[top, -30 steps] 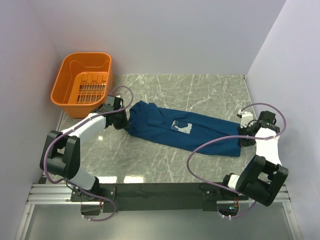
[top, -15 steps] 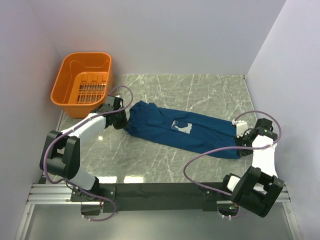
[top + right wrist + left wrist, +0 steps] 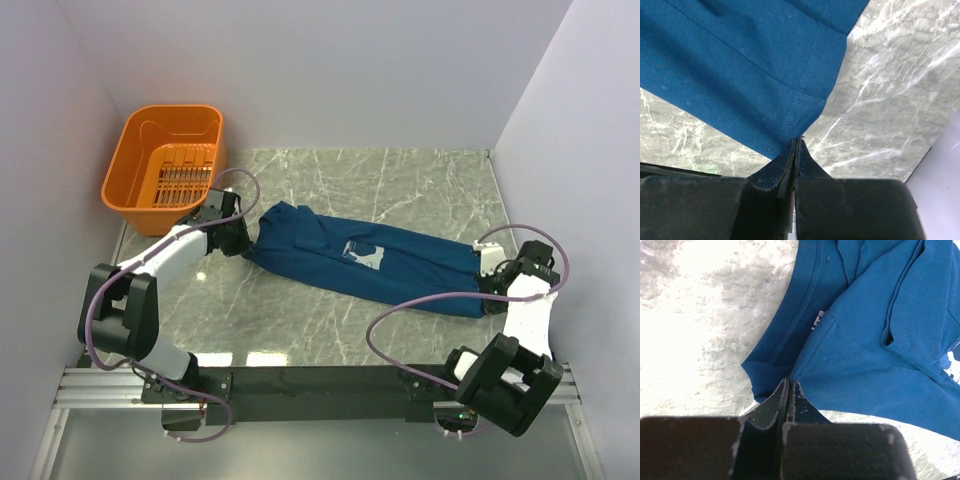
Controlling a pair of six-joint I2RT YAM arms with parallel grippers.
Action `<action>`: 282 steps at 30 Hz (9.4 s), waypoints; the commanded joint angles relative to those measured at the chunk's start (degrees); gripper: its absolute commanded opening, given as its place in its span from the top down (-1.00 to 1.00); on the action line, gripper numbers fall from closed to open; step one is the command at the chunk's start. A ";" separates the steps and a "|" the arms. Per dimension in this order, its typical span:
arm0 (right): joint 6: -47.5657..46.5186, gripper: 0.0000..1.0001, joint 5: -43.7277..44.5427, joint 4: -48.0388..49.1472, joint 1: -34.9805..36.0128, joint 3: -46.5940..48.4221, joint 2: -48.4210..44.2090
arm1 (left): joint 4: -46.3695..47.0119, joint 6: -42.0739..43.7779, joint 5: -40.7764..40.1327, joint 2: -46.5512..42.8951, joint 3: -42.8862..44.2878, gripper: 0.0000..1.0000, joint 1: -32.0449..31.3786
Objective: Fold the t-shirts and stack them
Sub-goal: Fold the tshirt
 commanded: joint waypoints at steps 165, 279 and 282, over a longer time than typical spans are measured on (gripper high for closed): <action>26.15 0.91 10.07 12.52 75.21 62.96 58.00 | 3.78 2.47 -20.45 -53.12 -13.56 -0.88 2.41; 26.76 -0.11 -6.99 13.14 8.41 38.09 46.57 | -5.10 5.46 1.96 43.82 50.42 0.15 -2.51; 26.58 -0.11 -7.69 13.40 8.32 37.30 45.61 | -4.92 4.93 1.35 44.44 51.21 0.16 -2.42</action>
